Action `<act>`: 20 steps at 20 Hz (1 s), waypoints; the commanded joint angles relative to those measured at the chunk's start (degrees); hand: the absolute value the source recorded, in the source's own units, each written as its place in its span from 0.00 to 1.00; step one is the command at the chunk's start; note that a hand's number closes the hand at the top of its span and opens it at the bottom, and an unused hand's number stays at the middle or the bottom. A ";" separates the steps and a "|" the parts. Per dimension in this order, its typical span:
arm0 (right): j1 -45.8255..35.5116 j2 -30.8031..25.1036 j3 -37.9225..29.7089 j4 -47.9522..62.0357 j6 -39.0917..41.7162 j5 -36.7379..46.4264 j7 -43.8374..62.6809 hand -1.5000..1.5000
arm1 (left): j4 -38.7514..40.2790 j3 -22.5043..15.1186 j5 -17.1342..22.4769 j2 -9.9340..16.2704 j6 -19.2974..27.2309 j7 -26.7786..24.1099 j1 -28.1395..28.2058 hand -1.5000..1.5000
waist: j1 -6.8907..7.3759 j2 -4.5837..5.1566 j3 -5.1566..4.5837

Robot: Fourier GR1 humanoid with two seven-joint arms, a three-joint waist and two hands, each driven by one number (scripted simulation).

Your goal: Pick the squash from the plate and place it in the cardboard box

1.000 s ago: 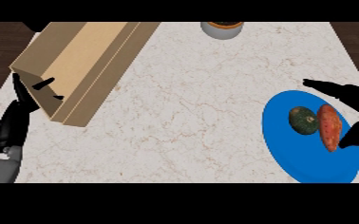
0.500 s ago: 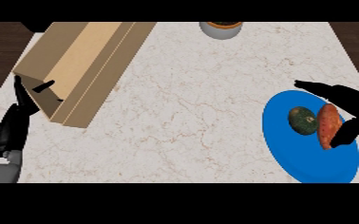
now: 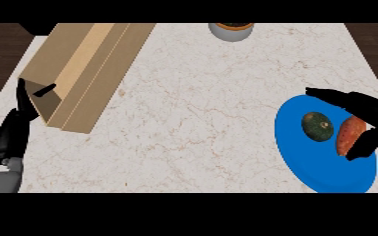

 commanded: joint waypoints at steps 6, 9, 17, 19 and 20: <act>5.42 1.44 -0.70 -14.32 5.70 3.29 10.97 0.00 | -1.81 1.01 -3.04 -2.46 0.75 2.91 -0.14 0.50 | -0.05 0.03 -0.08; 4.13 3.92 -1.11 -5.67 1.29 7.63 8.47 0.00 | -0.96 1.91 -3.28 -2.15 -1.12 2.31 -0.52 0.50 | 0.40 0.23 -0.03; 6.30 9.45 -2.37 -5.41 -6.45 12.66 10.88 1.00 | 2.87 4.67 -3.06 -2.79 -3.56 0.27 -1.96 0.50 | 0.16 0.20 -0.05; 5.35 12.55 -3.01 -5.46 -12.70 13.20 12.05 1.00 | 1.50 4.63 -3.19 -1.62 -3.97 2.31 -1.74 0.50 | 0.24 0.20 -0.02; 3.53 11.04 -4.32 -4.66 -11.48 12.66 10.04 1.00 | 2.11 2.57 -6.04 -5.51 0.26 1.29 -2.70 0.50 | 0.16 0.25 -0.03</act>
